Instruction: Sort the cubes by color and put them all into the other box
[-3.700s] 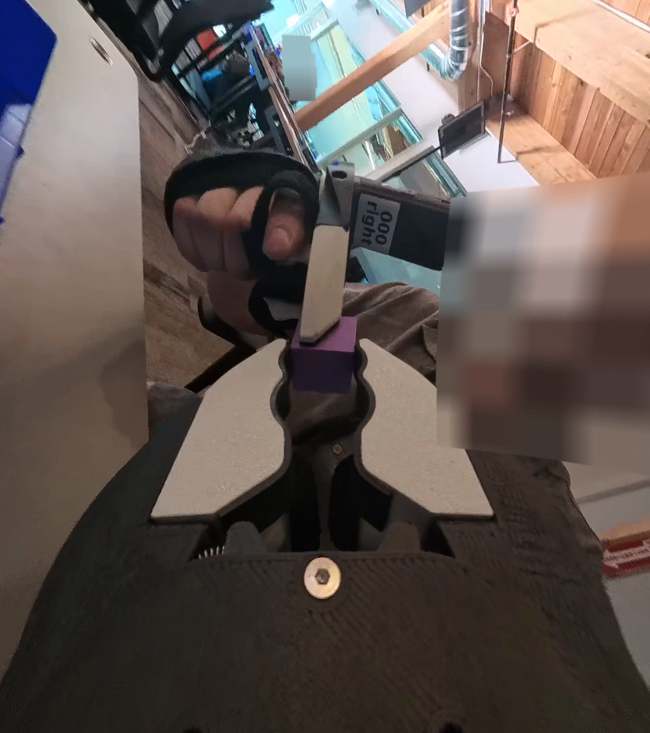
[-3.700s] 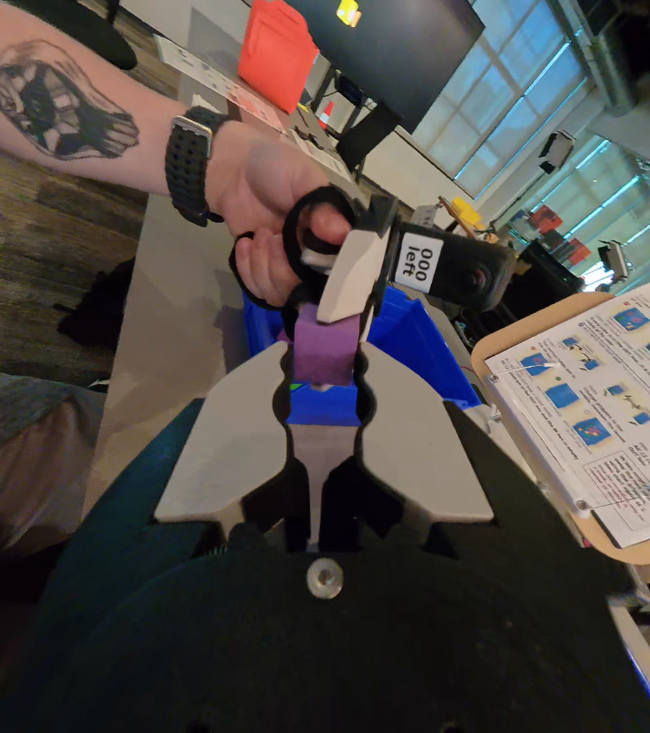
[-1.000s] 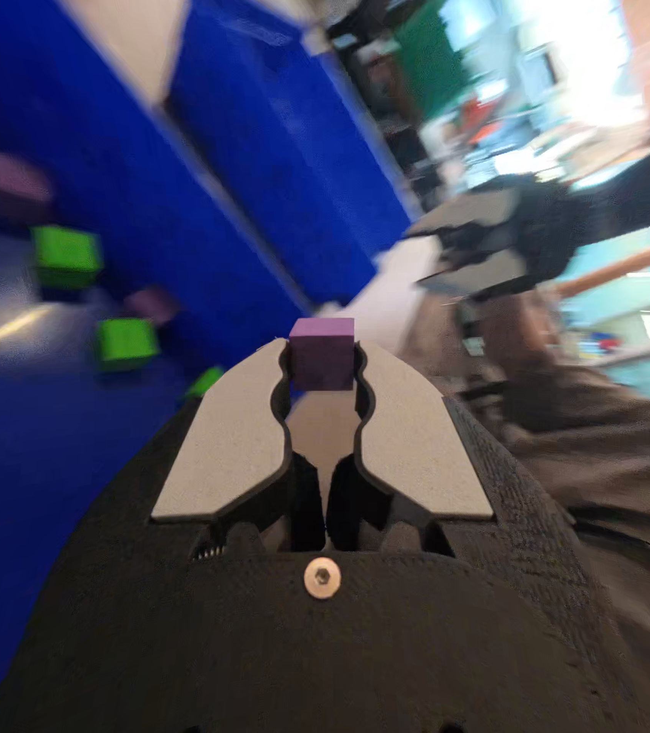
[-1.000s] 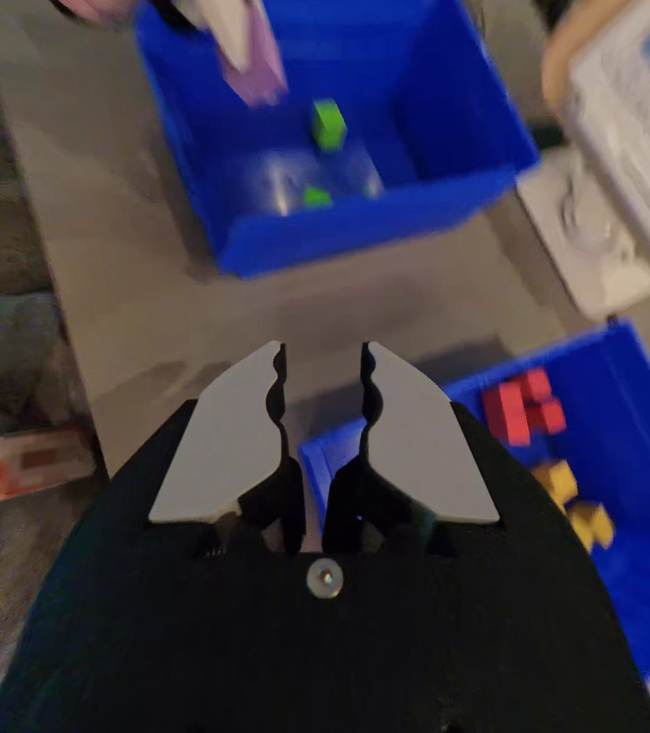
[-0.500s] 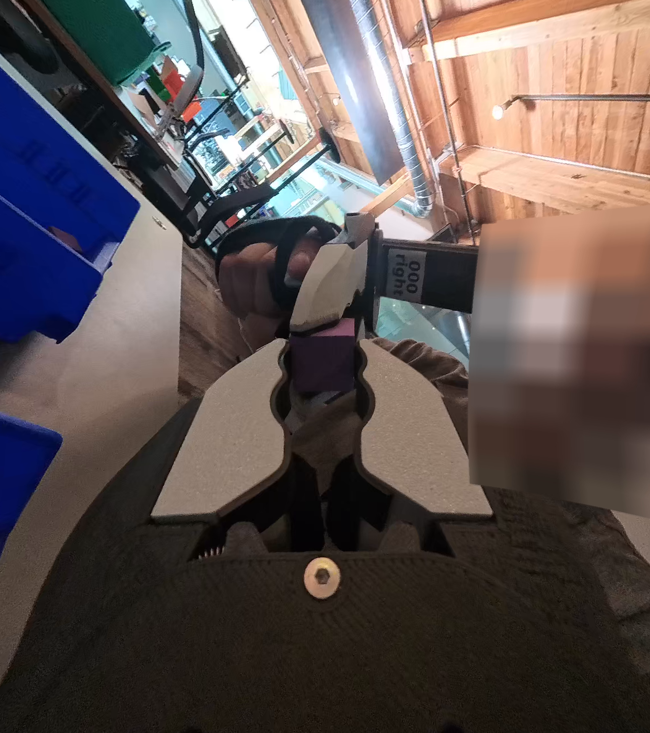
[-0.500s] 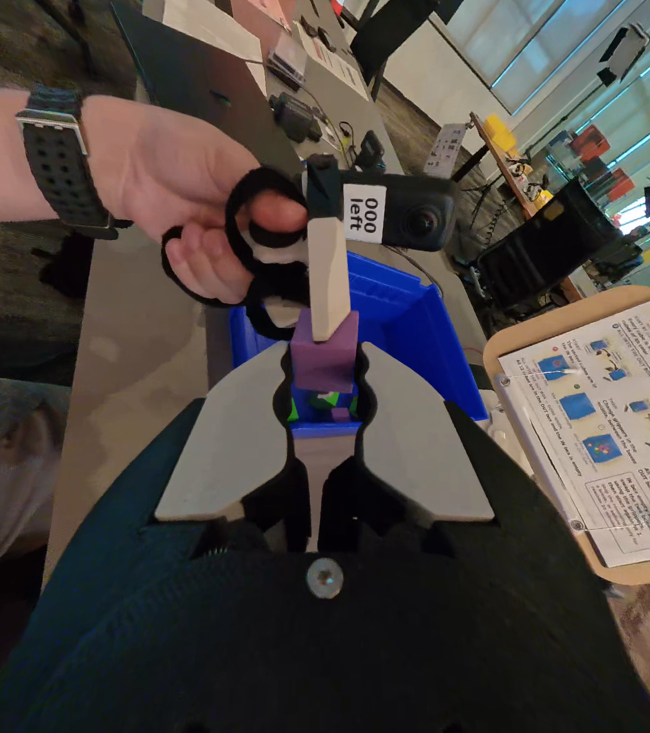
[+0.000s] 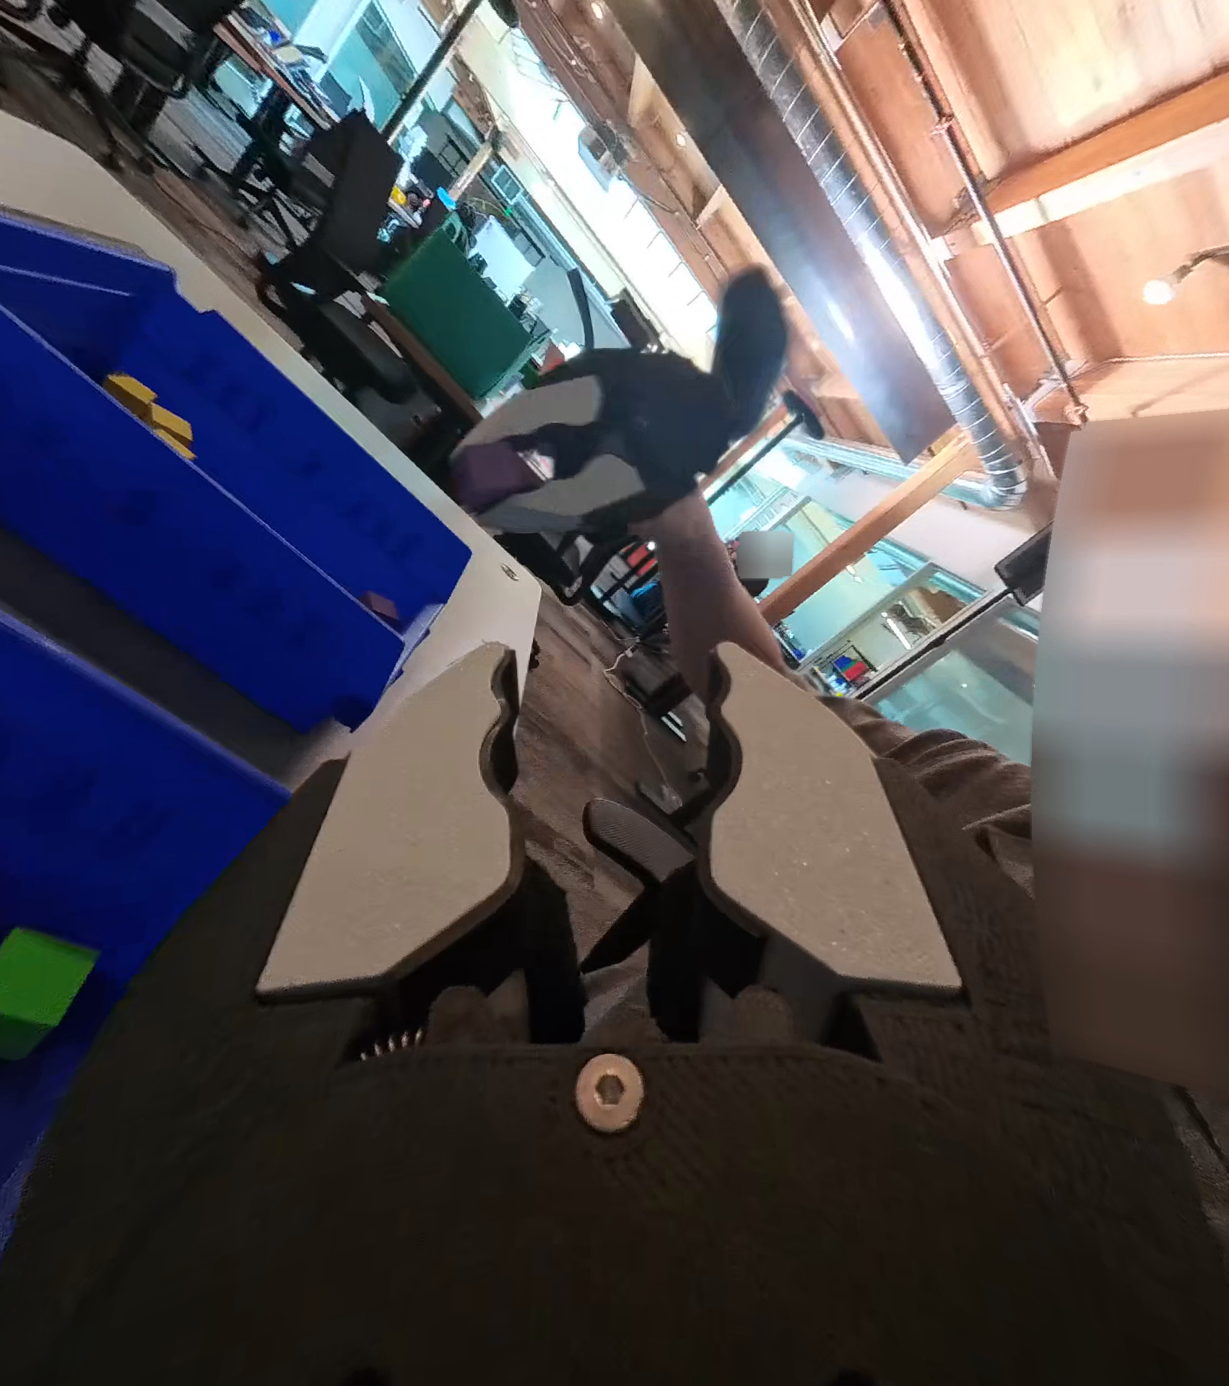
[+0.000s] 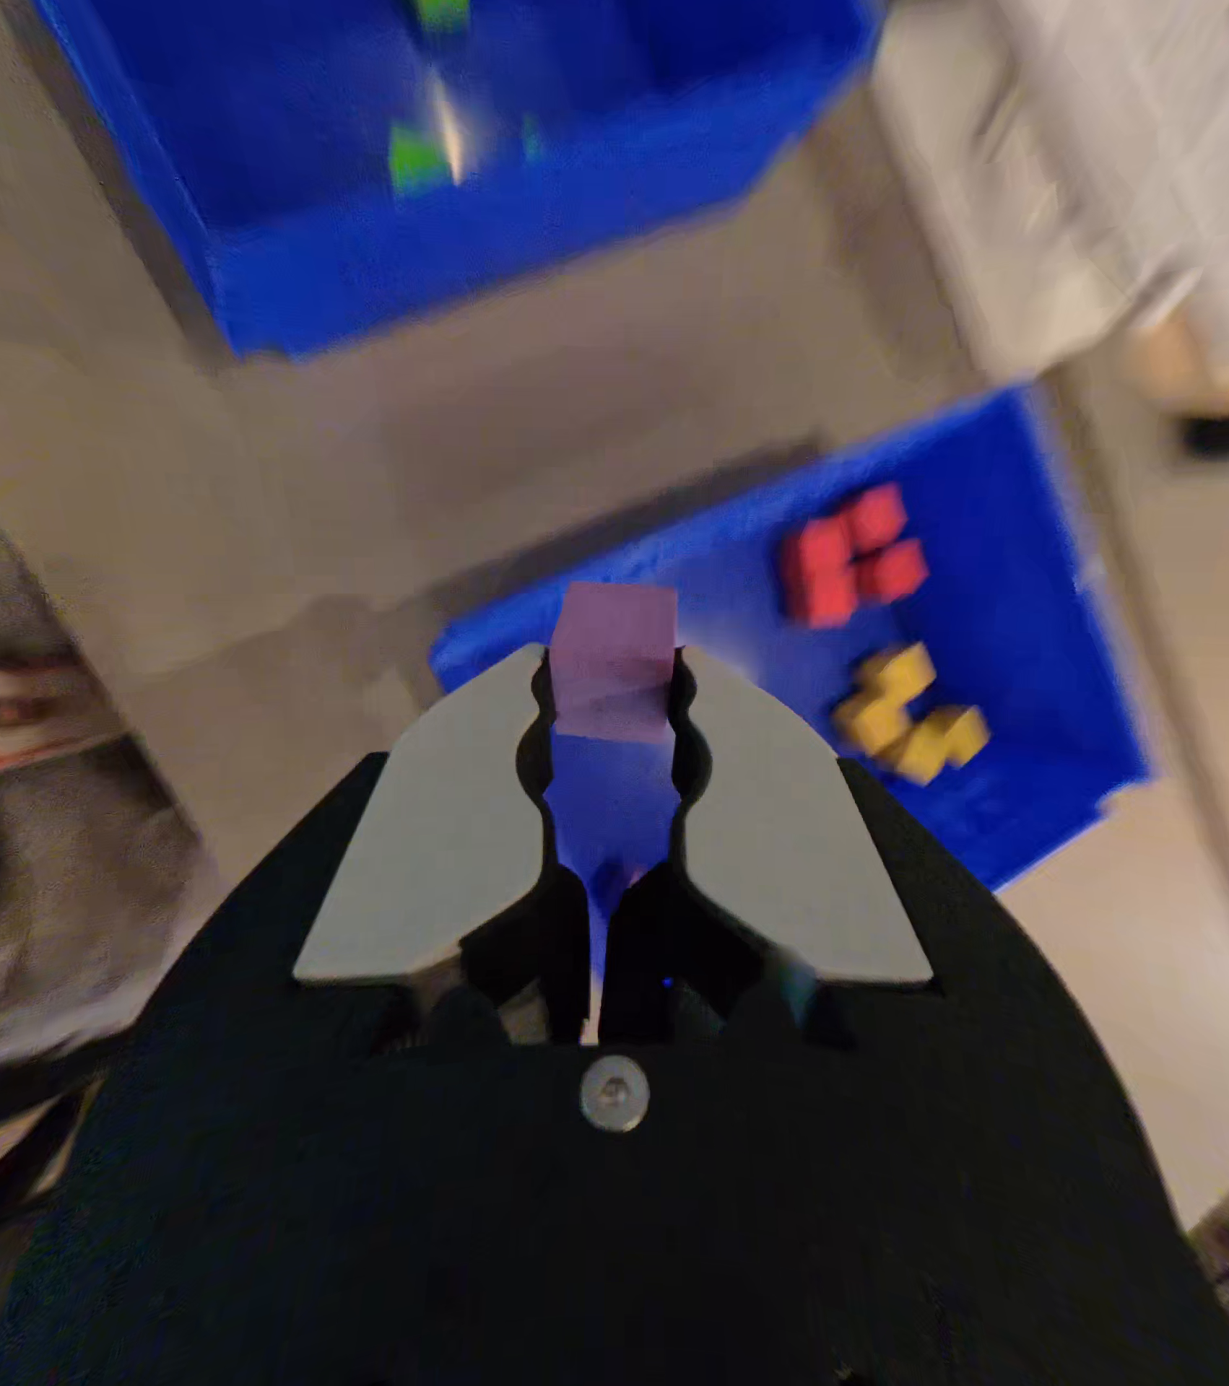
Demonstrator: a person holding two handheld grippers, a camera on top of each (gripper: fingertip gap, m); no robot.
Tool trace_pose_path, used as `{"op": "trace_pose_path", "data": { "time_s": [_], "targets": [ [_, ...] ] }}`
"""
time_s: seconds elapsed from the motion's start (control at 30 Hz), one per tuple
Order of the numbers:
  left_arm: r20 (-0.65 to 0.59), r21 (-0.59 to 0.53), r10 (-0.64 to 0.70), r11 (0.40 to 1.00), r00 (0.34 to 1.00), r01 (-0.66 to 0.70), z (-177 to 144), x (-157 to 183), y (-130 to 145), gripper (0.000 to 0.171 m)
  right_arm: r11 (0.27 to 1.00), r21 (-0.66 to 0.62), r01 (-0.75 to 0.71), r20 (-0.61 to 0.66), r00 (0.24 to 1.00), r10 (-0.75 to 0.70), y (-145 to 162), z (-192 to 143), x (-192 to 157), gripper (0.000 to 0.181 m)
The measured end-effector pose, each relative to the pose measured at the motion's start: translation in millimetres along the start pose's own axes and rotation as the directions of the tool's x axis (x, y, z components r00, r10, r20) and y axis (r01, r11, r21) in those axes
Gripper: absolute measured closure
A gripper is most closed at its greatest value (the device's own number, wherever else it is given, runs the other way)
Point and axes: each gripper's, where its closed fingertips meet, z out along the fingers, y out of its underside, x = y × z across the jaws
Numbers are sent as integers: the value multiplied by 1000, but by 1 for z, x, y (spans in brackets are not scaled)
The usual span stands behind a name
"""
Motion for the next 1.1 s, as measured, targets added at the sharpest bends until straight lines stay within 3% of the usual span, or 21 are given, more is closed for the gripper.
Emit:
{"op": "trace_pose_path", "data": {
  "time_s": [0.07,0.17,0.23,0.37,0.6,0.8,0.9,1.0,1.1],
  "targets": [
    [-14,-5,20,1000,1000,-20,-1,6,-1,123,974,-208,-93,155,980,126,46,22,-2,153],
    [-32,-7,26,1000,999,-26,-2,10,-2,123,890,-455,-21,217,967,134,110,52,-1,152],
    [-26,-12,22,1000,999,-23,-3,9,-1,123,848,-529,-36,273,939,210,129,66,-8,153],
    [-16,-6,19,1000,1000,-19,-9,6,-2,123,768,-640,-22,245,942,231,155,80,-2,153],
    [-4,28,40,999,999,-40,-21,9,-10,123,676,-734,67,236,958,162,182,84,8,152],
    [-9,31,48,998,999,-47,-23,13,-11,123,638,-765,83,226,963,145,186,85,11,148],
    [0,32,52,998,999,-52,-24,13,-11,123,655,-753,61,220,962,164,180,84,13,138],
    [37,19,50,999,998,-50,-23,6,-10,124,676,-735,42,208,964,166,172,80,17,139],
    [246,-44,71,997,967,-62,-23,-32,-3,123,747,-665,10,182,972,149,153,73,25,140]
  ]
}}
